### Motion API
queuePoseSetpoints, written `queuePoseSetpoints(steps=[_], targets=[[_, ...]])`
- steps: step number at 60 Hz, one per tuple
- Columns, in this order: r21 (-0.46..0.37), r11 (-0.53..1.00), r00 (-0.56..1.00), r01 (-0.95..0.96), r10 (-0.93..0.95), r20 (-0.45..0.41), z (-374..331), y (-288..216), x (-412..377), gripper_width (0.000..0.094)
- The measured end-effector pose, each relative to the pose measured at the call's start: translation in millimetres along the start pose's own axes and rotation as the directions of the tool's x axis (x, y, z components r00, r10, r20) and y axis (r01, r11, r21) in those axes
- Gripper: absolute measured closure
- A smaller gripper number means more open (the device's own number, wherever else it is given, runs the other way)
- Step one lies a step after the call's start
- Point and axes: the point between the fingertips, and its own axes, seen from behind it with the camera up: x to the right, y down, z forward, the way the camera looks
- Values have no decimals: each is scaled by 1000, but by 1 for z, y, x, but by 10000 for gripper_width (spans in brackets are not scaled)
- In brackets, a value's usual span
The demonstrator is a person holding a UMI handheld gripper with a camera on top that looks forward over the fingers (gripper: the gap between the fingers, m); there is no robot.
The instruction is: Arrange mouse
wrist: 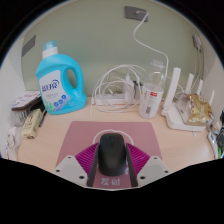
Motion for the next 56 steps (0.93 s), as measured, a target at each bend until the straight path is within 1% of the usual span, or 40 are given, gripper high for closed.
queuePoseSetpoints(steps=[1,2,3,5,6,8,9,13,25,34,41,50,56], targets=[[4,1000,1000,2,-2,-5,-2,-2,1,414],[9,1000,1000,4,-4,-12,-4,-4,3,368],[14,1000,1000,8,-7,-20,-7,-6,4,298],[21,1000,1000,14,-13,-28,-14,-9,4,103],[25,1000,999,15,-15,-30,-19,-11,4,65],[34,999,999,17,-16,-34,-29,-16,3,112],[36,999,999,16,-15,-36,-34,-17,3,115],[49,999,999,14,-12,-48,-62,-24,3,79],[103,995,997,2,5,-72,-172,-32,-16,85],[120,993,994,24,-11,-105,-256,-13,-31,85],[130,991,992,39,-23,-122,-304,7,-46,87],[124,992,992,29,-14,-124,-342,33,-60,88],[133,990,991,38,-20,-136,-354,39,-63,87]])
